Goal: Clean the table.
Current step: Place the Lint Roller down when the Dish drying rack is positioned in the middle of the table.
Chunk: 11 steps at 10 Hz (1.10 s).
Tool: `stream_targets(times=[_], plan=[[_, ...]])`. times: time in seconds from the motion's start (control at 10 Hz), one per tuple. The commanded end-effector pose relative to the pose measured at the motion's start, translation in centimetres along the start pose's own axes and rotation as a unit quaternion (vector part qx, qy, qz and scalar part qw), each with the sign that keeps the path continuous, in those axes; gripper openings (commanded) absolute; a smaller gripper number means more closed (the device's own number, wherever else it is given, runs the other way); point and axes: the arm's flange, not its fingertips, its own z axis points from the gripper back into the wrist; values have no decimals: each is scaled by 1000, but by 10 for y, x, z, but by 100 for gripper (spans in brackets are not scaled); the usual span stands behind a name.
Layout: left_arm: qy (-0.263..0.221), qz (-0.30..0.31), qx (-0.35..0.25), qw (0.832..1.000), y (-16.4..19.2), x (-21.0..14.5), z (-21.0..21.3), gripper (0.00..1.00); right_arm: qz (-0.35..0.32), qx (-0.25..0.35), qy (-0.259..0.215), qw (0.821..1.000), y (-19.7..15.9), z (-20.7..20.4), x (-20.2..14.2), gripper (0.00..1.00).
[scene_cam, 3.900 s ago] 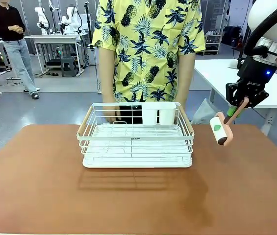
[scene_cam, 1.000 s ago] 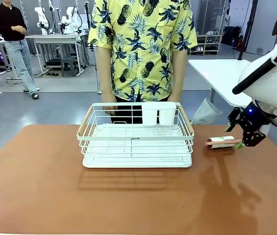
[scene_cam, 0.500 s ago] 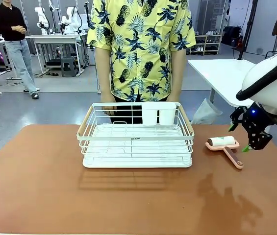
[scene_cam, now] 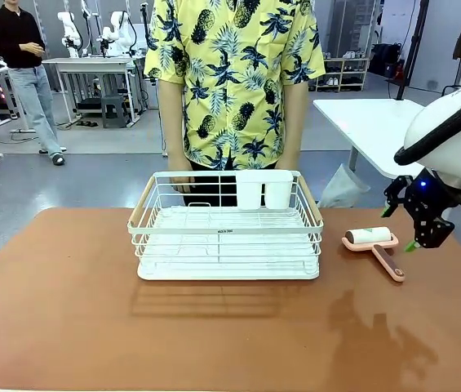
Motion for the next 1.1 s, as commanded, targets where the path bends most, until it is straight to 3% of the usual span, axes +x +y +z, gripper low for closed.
stream_targets(times=[0.0, 1.0], plan=[[4, -7, -6, 1000, 1, -2, 3, 100, 2, 1, -1, 1000, -1, -2, -1, 100], [4, -7, -6, 1000, 1, -2, 3, 100, 2, 1, -1, 1000, -1, -2, -1, 100]])
